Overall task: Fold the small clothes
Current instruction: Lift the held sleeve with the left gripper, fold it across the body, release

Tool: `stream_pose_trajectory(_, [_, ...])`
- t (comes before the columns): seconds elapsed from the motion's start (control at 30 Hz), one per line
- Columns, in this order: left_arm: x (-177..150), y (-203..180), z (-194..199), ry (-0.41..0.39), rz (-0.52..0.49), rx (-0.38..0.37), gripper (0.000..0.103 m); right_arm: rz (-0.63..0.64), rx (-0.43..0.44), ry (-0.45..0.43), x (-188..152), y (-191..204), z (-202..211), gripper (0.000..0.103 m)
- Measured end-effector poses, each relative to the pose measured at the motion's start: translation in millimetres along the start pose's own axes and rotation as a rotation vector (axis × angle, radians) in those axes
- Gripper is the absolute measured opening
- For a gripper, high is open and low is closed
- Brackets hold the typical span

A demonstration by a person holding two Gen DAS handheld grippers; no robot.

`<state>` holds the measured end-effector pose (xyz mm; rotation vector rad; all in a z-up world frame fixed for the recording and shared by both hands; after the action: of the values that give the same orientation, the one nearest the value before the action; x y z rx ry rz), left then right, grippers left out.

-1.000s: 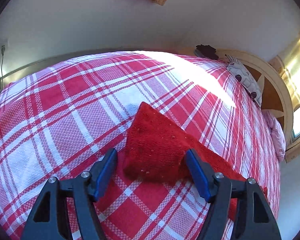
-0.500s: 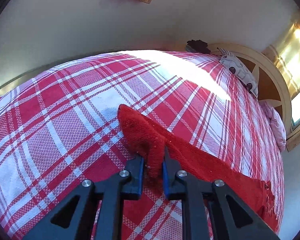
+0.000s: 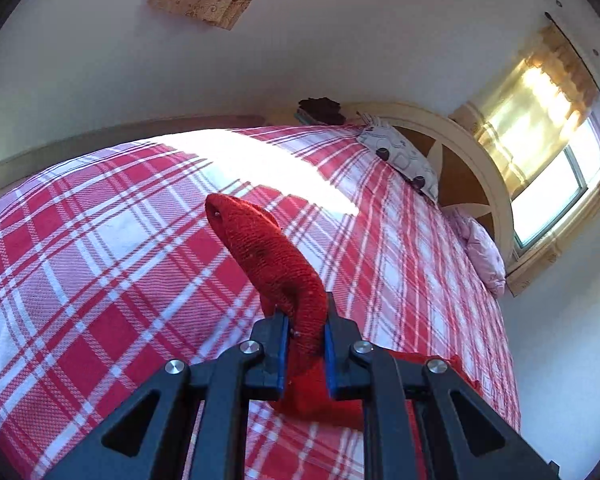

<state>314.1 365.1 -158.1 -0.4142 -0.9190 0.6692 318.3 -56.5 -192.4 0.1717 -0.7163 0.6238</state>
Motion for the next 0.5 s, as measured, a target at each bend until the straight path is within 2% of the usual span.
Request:
stream_pose_trajectory(0.2, [-19.6,-60.5,-5.3,0.048,-0.022,-0.106,0.014,-0.063,-0.012,-0.012,-5.8,-25.2,13.7,0.088])
stream_pose_trajectory(0.5, [-55.9,-160.1,-12.2,0.101,-0.113,-0.251,0.014,-0.156,-0.033,-0.036,-15.6,-65.9,43.3,0.088])
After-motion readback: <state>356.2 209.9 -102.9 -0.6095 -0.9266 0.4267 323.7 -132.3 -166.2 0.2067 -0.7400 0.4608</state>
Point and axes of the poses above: each gripper's, at about its wrist camera, not at the fingertips, and z roughly against the way its jaws point, y to its left, x to its top, the point moved 6 cm from there along -z, roughly the way its jaws point
